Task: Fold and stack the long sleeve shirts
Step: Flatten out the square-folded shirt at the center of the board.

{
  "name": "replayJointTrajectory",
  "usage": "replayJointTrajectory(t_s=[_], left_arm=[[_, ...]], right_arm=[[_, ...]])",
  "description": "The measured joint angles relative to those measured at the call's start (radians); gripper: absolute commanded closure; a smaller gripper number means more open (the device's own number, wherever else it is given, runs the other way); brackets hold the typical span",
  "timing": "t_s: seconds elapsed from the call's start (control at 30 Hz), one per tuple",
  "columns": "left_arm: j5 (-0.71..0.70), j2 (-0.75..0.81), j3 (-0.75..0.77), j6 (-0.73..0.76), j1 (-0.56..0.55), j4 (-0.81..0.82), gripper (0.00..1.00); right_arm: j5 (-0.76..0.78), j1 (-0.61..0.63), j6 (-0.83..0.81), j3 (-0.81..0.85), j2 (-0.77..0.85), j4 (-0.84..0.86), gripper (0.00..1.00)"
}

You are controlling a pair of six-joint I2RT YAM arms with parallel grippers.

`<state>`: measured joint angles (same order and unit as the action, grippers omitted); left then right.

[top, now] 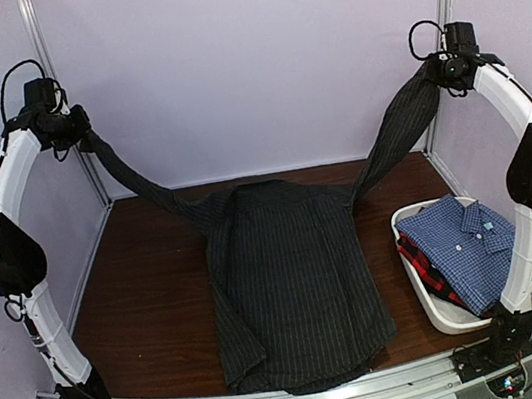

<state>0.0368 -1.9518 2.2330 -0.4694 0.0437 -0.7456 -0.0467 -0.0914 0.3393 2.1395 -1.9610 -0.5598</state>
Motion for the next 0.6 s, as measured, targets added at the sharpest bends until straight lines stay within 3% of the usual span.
replayJointTrajectory(t_s=[0.6], left_arm=[[-0.053,-0.02,0.053,0.033,0.021,-0.045,0.99]], right_arm=[[-0.029,-0.016,-0.021,0.018,-0.051,-0.029,0.95]])
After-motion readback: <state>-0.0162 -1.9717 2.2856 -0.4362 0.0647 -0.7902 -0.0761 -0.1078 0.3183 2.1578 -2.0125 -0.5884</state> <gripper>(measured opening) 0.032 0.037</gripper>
